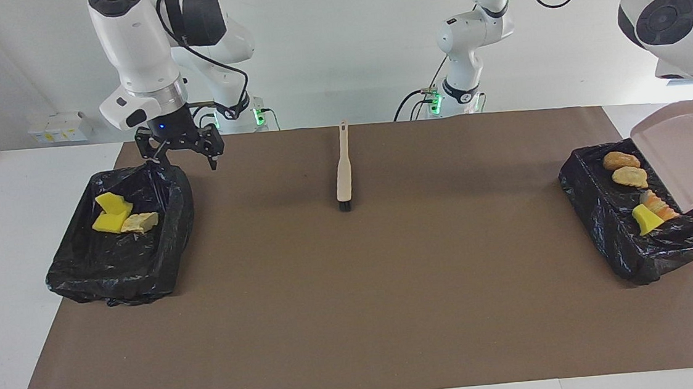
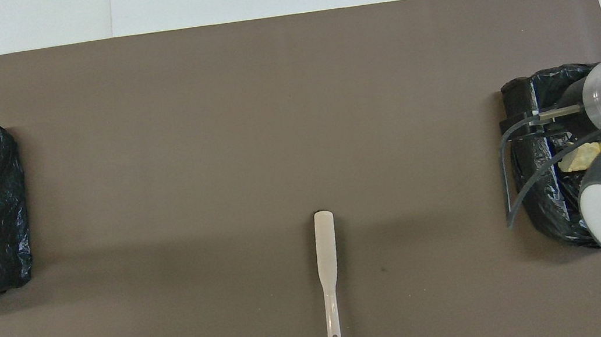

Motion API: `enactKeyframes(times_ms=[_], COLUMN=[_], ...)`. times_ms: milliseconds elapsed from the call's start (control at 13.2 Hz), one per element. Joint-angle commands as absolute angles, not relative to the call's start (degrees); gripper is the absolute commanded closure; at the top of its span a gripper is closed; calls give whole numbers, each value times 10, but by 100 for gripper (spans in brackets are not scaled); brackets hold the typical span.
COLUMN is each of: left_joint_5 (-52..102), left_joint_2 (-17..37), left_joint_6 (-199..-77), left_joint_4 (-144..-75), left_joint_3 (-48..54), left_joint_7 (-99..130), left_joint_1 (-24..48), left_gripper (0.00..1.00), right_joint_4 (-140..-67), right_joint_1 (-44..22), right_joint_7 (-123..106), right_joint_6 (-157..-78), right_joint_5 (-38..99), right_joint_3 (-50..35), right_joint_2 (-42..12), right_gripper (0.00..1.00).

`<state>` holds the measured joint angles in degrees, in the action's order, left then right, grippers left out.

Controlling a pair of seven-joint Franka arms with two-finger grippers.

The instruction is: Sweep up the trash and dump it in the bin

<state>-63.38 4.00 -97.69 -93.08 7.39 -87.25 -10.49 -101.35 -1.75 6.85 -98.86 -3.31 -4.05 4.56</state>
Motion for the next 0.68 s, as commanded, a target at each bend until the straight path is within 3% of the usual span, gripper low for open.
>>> enactKeyframes(times_ms=[0, 151, 605], left_joint_5=[-598, -560, -434], left_joint_2=[25, 22, 10], left_joint_6=[-906, -869, -782], left_joint_4=[-940, -940, -942], left_joint_3=[68, 68, 72], left_joint_7=[-815, -754, -555], left_joint_1=[-44, -9, 66], left_gripper=[100, 100, 100], right_joint_4=[-986, -989, -987], right_joint_1=[8, 38, 39], right_joint_7=[50, 50, 61], right_joint_6=[-940, -925, -929], right_joint_5=[-37, -24, -23], right_joint_3=[-46, -46, -46], right_joint_2=[42, 44, 45], right_gripper=[0, 0, 0])
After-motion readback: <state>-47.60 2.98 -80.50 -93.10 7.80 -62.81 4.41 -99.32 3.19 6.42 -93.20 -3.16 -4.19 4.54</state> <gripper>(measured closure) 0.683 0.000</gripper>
